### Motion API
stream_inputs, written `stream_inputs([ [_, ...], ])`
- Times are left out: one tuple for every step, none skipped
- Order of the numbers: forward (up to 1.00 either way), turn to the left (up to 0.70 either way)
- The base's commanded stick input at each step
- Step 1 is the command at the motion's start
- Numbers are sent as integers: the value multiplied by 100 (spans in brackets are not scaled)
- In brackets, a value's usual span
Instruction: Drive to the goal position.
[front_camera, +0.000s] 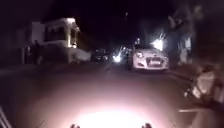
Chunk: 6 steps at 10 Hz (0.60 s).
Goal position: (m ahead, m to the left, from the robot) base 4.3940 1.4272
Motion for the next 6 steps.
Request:
stream_inputs([
  [60,-15],
  [60,-15],
  [60,-15],
  [60,-15],
  [60,-14],
  [60,-10],
])
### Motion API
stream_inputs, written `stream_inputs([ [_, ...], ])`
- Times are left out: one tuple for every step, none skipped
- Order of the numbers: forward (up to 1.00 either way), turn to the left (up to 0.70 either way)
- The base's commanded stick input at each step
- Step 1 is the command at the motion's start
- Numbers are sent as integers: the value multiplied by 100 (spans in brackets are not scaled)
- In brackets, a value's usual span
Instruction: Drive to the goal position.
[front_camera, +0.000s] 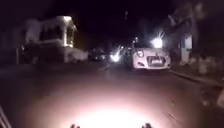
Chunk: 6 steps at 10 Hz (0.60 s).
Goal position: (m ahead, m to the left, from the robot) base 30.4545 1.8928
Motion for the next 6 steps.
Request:
stream_inputs([
  [60,0],
  [60,0],
  [60,0],
  [60,0],
  [60,0],
  [60,0],
])
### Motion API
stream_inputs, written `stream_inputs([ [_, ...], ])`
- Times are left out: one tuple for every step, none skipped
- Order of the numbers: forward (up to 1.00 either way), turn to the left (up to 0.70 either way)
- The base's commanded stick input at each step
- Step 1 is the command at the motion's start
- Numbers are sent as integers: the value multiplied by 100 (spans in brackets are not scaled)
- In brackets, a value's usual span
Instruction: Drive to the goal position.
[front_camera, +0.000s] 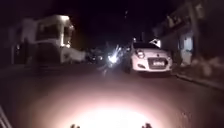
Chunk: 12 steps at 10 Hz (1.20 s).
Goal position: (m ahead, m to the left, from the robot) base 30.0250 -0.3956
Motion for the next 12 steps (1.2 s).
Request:
stream_inputs([
  [60,0],
  [60,0],
  [60,0],
  [60,0],
  [60,0],
  [60,0],
  [60,0],
  [60,-12],
  [60,-15],
  [60,-15],
  [60,-15],
  [60,-15],
])
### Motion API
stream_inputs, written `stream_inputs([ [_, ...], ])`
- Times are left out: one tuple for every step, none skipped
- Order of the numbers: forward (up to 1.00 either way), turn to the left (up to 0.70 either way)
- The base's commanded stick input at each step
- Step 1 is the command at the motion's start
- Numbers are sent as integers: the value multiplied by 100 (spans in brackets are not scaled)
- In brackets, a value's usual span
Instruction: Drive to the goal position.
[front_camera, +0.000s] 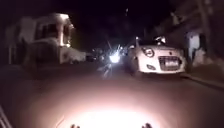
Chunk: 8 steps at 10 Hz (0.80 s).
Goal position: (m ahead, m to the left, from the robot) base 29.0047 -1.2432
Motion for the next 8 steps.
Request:
stream_inputs([
  [60,-15],
  [60,-15],
  [60,-15],
  [60,-10],
  [60,-1],
  [60,0],
  [60,0],
  [60,0],
])
